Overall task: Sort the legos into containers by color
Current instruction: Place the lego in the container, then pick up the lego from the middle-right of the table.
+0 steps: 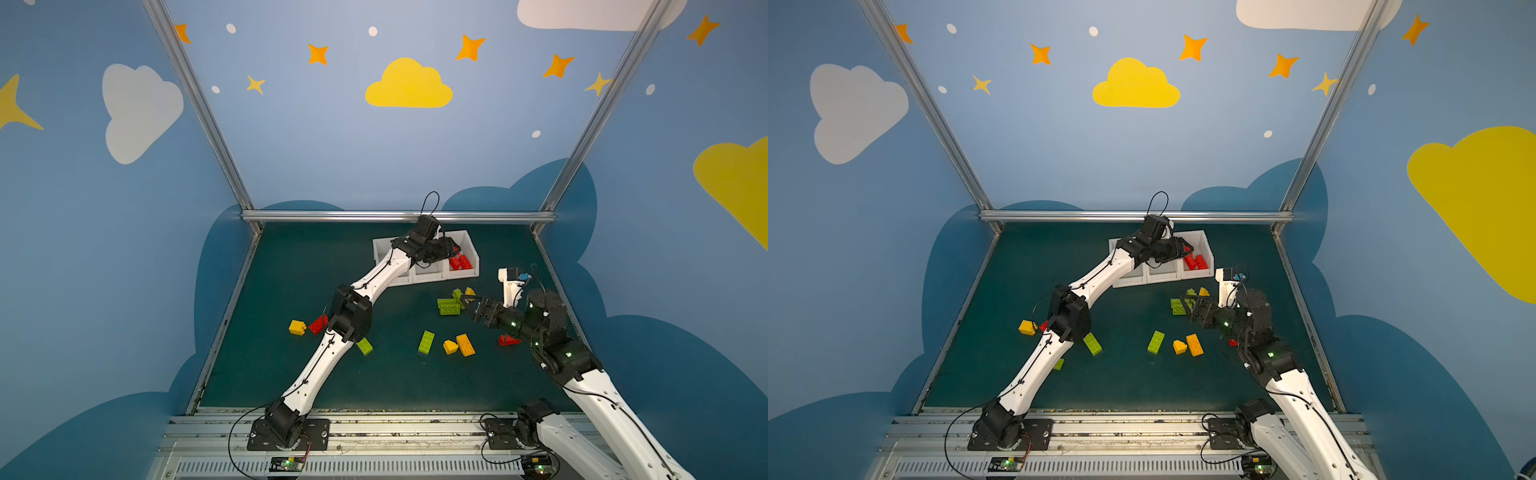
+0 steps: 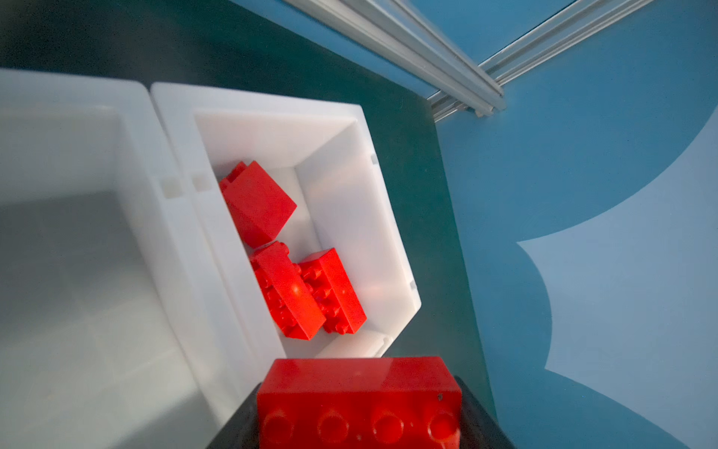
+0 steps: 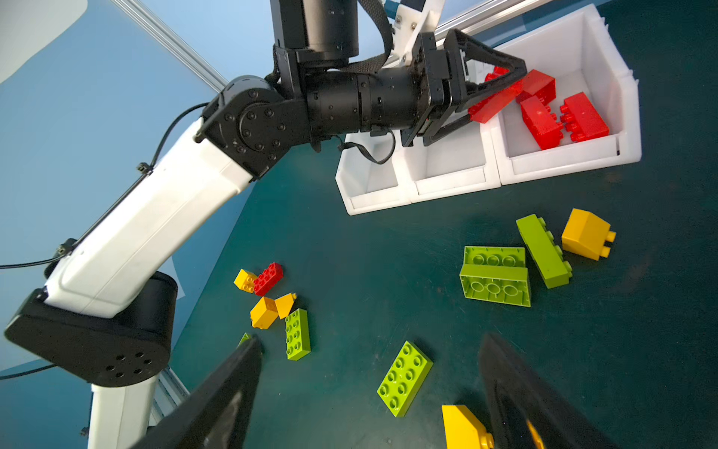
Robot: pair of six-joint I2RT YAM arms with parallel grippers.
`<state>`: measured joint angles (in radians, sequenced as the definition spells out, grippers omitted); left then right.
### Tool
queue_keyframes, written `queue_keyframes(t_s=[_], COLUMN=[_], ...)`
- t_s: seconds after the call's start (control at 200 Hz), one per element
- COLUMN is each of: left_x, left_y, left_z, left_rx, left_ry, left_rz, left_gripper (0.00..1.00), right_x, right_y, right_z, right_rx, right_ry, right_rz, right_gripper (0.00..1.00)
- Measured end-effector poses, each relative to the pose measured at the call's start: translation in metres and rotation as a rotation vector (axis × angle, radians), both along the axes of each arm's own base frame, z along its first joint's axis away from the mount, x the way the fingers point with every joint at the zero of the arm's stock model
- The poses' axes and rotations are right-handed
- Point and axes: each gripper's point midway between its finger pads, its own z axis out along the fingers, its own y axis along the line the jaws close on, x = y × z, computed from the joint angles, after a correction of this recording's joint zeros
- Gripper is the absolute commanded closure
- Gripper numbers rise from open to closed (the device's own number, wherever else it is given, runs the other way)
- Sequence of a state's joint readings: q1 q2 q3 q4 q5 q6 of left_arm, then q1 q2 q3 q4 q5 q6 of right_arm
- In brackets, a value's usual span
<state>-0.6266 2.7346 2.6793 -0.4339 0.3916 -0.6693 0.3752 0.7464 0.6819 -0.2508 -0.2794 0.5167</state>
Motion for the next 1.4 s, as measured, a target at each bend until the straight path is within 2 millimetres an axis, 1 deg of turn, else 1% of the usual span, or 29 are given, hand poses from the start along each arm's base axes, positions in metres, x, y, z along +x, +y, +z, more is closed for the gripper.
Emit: queue_keyframes(t_s=[0.14,0.325,0.435,0.551,0.606,0.711,0.821,1.036,1.181,1.246,1.311,1.377,1.387,1.402], left_x=[0.011,0.013,0.014,0.016,0.017,0.019,0.021,0.022,0.02,0.017,0.013,0.004,0.004,0.001], left_y=[-0.004,-0.01,-0.012,-0.014,-0.014,-0.013,-0.014,-0.013,-0.009,-0.004,0.003,0.012,0.013,0.015], left_z=[0.008,0.021,0.025,0.021,0.013,-0.001,0.004,0.006,0.011,0.015,0.024,0.044,0.043,0.051], left_rx=[-0.068,-0.116,-0.133,-0.145,-0.14,-0.126,-0.132,-0.129,-0.095,-0.064,-0.031,-0.006,-0.002,0.002], left_ry=[-0.023,-0.04,-0.044,-0.038,-0.029,-0.015,-0.034,-0.05,-0.057,-0.057,-0.055,-0.063,-0.061,-0.068], left_rz=[0.005,0.011,0.02,0.028,0.032,0.041,0.043,0.043,0.045,0.046,0.05,0.05,0.051,0.049], left_gripper=[0.45,0.43,0.4,0.35,0.32,0.22,0.15,0.08,0.04,0.04,0.03,0.03,0.03,0.03], right_x=[0.0,-0.001,-0.001,-0.001,-0.001,-0.002,-0.002,-0.001,-0.001,0.0,0.004,0.008,0.009,0.009], right_y=[0.0,0.001,0.001,0.0,0.0,-0.001,-0.002,-0.005,-0.016,-0.022,-0.033,-0.049,-0.05,-0.054], right_z=[0.0,0.0,0.0,0.0,0.001,0.003,0.005,0.001,-0.008,-0.007,-0.004,-0.002,-0.003,-0.003], right_rx=[-0.001,-0.001,-0.001,-0.002,-0.002,0.001,0.001,-0.007,-0.038,-0.057,-0.077,-0.097,-0.098,-0.102], right_ry=[0.0,0.0,0.0,-0.002,-0.005,-0.014,-0.019,-0.006,0.06,0.094,0.132,0.185,0.19,0.204], right_rz=[0.0,0.003,0.003,0.0,-0.002,-0.004,-0.01,-0.031,-0.093,-0.131,-0.185,-0.254,-0.26,-0.276], right_gripper=[0.14,0.14,0.14,0.14,0.14,0.14,0.14,0.14,0.14,0.14,0.14,0.14,0.14,0.14])
